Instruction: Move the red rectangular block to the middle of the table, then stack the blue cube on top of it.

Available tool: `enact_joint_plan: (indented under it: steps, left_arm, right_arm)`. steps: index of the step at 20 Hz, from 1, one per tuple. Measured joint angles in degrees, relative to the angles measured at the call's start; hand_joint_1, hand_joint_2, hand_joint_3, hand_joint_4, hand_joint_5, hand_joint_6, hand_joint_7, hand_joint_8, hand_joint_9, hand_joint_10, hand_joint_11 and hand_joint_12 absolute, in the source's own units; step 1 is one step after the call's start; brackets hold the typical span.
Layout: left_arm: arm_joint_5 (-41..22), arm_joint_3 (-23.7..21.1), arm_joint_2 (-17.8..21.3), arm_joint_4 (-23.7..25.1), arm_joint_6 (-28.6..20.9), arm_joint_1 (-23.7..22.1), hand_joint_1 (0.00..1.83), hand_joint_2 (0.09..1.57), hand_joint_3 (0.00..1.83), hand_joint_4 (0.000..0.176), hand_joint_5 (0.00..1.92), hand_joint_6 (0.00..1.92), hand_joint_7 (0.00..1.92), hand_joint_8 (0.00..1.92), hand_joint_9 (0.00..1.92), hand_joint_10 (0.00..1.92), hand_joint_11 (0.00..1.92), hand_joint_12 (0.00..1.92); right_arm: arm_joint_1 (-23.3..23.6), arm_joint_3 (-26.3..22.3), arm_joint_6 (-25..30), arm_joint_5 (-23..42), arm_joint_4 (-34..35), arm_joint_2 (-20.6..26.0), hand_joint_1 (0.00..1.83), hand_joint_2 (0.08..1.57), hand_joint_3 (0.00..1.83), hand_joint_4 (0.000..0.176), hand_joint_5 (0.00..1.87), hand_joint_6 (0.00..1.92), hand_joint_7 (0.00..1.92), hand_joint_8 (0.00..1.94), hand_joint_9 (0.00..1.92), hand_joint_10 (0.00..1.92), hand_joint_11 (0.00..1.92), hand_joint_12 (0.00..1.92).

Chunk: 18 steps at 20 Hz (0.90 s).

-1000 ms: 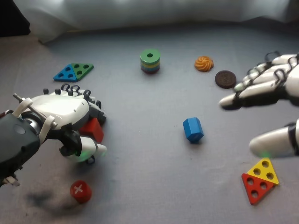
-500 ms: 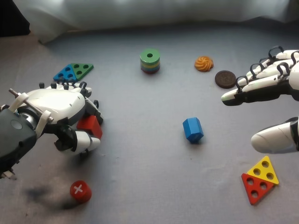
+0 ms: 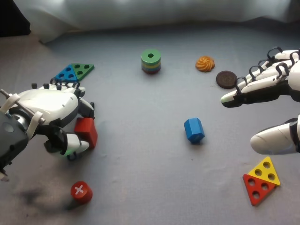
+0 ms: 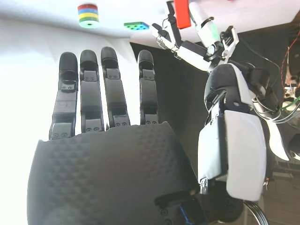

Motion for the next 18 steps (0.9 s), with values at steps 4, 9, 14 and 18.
enact_joint_plan:
  steps: [4,9,14,18]
  left_arm:
    - [0.07,-0.24,0.0,-0.31,-0.02,-0.02,0.98,1.18,0.0,0.115,0.86,1.18,0.13,0.01,0.02,0.0,0.0,0.23]
    - [0.26,-0.35,0.0,-0.83,0.42,-0.48,0.99,1.16,0.0,0.133,0.89,1.13,0.15,0.0,0.03,0.0,0.0,0.22]
    - [0.24,-1.05,0.0,-2.84,3.26,-3.5,0.97,1.17,0.0,0.162,0.87,1.17,0.13,0.01,0.02,0.01,0.0,0.16]
    - [0.22,-2.71,0.0,-7.85,9.4,-7.17,0.98,1.17,0.0,0.151,0.87,1.16,0.15,0.0,0.02,0.0,0.0,0.21]
  right_arm:
    - [0.24,0.0,0.0,0.13,0.0,0.0,0.11,1.11,0.0,0.0,0.31,0.0,0.29,0.0,0.24,0.0,0.0,0.56]
    - [0.24,0.0,0.0,0.0,0.0,0.0,0.12,1.11,0.0,0.0,0.31,0.0,0.29,0.0,0.24,0.0,0.0,0.57]
    - [0.24,-0.02,0.0,-0.07,0.0,0.0,0.12,1.12,0.0,0.0,0.31,0.0,0.29,0.0,0.23,0.0,0.0,0.54]
    - [0.52,0.0,0.02,0.0,0.0,0.0,0.13,1.11,0.0,0.0,0.32,0.0,0.3,0.0,0.25,0.0,0.0,0.59]
